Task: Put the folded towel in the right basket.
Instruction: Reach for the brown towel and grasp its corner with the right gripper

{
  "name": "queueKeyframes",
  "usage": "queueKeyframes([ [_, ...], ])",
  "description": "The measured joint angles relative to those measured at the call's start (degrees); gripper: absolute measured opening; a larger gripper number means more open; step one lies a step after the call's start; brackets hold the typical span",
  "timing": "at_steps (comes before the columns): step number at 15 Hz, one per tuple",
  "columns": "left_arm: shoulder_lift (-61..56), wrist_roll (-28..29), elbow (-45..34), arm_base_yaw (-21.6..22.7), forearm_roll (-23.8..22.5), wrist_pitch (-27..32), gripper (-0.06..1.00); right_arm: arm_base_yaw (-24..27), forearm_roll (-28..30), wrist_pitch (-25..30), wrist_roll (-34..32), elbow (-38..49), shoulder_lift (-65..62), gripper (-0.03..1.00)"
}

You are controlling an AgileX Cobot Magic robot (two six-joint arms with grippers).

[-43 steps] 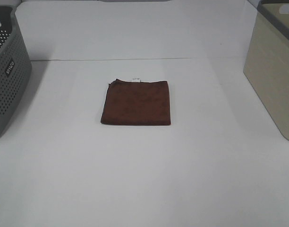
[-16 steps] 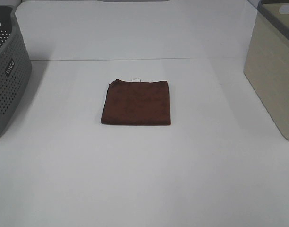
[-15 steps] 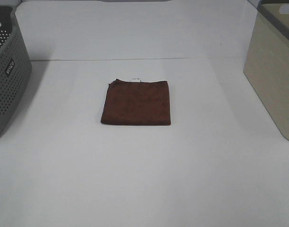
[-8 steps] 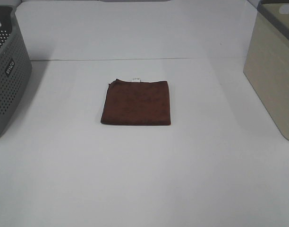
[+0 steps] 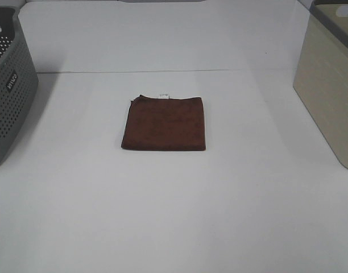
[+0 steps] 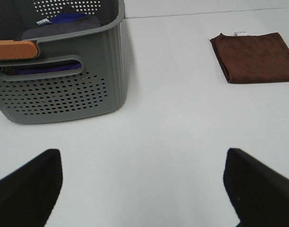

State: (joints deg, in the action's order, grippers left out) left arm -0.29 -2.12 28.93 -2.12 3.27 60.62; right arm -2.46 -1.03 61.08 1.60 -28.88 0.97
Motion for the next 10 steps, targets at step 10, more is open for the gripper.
queueKeyframes([
  [10,0.0,0.0,0.0,0.0,0.0,0.0,0.88,0.0,0.0,0.0,0.0,0.0,0.1,0.89],
])
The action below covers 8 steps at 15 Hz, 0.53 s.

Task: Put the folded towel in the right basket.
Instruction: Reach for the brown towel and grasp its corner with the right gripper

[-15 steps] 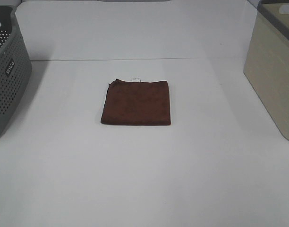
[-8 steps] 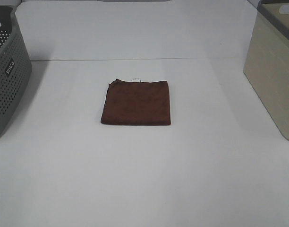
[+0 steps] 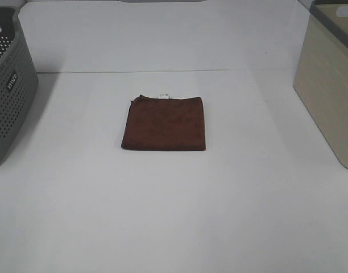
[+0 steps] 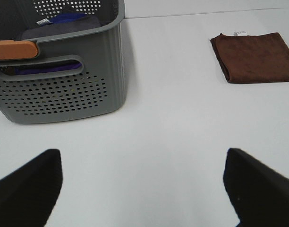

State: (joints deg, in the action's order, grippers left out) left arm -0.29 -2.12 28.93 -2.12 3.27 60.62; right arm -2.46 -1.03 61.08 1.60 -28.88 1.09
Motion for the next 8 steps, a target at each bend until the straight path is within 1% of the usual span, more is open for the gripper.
queueKeyframes([
  [2,0.0,0.0,0.0,0.0,0.0,0.0,0.88,0.0,0.0,0.0,0.0,0.0,2.3,0.89],
  [4,0.0,0.0,0.0,0.0,0.0,0.0,0.88,0.0,0.1,-3.6,0.0,-1.4,12.0,0.89],
  [5,0.0,0.0,0.0,0.0,0.0,0.0,0.88,0.0,0.1,-6.3,0.0,-2.5,15.7,0.89],
  [7,0.0,0.0,0.0,0.0,0.0,0.0,0.88,0.0,0.1,-10.5,0.0,-6.0,23.8,0.88],
  [8,0.0,0.0,0.0,0.0,0.0,0.0,0.88,0.0,0.1,-11.7,0.1,-8.4,28.6,0.87],
])
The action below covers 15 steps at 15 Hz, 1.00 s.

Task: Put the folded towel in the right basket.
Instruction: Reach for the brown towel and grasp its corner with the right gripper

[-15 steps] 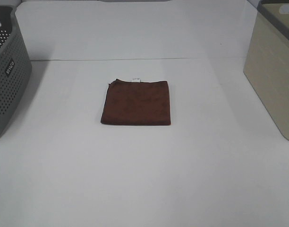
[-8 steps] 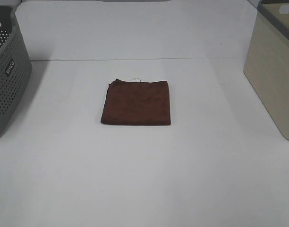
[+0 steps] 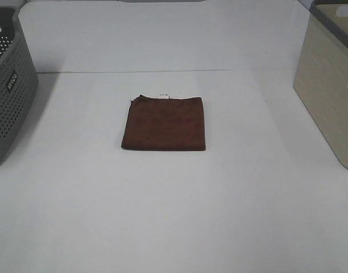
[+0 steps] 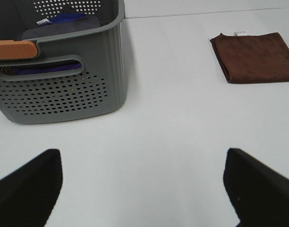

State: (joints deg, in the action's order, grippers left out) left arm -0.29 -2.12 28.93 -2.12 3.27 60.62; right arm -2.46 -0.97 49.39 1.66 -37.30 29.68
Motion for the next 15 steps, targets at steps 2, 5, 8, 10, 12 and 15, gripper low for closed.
queueKeyframes([
  [2,0.0,0.0,0.0,0.0,0.0,0.0,0.88,0.0,-0.1,-0.8,1.0,-5.4,9.6,0.87],
  [5,0.0,0.0,0.0,0.0,0.0,0.0,0.88,0.0,-3.1,-1.1,3.2,-12.8,21.3,0.87],
  [8,0.0,0.0,0.0,0.0,0.0,0.0,0.88,0.0,-10.3,-1.2,6.2,-21.8,33.2,0.86],
  [10,0.0,0.0,0.0,0.0,0.0,0.0,0.88,0.0,-14.2,-1.2,8.3,-26.8,40.0,0.86],
  [12,0.0,0.0,0.0,0.0,0.0,0.0,0.88,-0.8,-17.8,-1.3,10.8,-30.8,46.0,0.86],
  [15,0.0,0.0,0.0,0.0,0.0,0.0,0.88,-9.7,-19.6,-1.5,15.2,-36.3,55.7,0.86],
])
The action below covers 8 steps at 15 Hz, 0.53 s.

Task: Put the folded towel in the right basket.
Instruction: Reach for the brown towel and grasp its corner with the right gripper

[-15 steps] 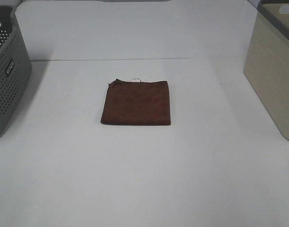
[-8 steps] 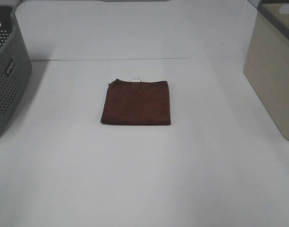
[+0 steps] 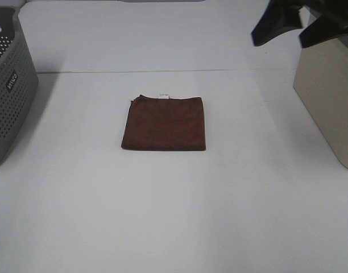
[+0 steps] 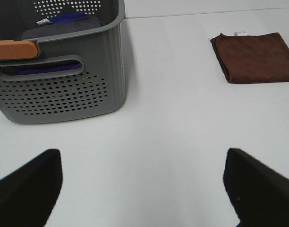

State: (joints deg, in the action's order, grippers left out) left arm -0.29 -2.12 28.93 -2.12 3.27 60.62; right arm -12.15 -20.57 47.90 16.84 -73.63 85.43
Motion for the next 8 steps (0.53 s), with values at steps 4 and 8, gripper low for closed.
queueKeyframes([
  [4,0.0,0.0,0.0,0.0,0.0,0.0,0.88,-3.6,-8.4,-2.7,-1.3,-1.0,10.8,0.81],
  [8,0.0,0.0,0.0,0.0,0.0,0.0,0.88,-3.3,-17.2,-3.3,4.0,-1.6,22.0,0.8],
])
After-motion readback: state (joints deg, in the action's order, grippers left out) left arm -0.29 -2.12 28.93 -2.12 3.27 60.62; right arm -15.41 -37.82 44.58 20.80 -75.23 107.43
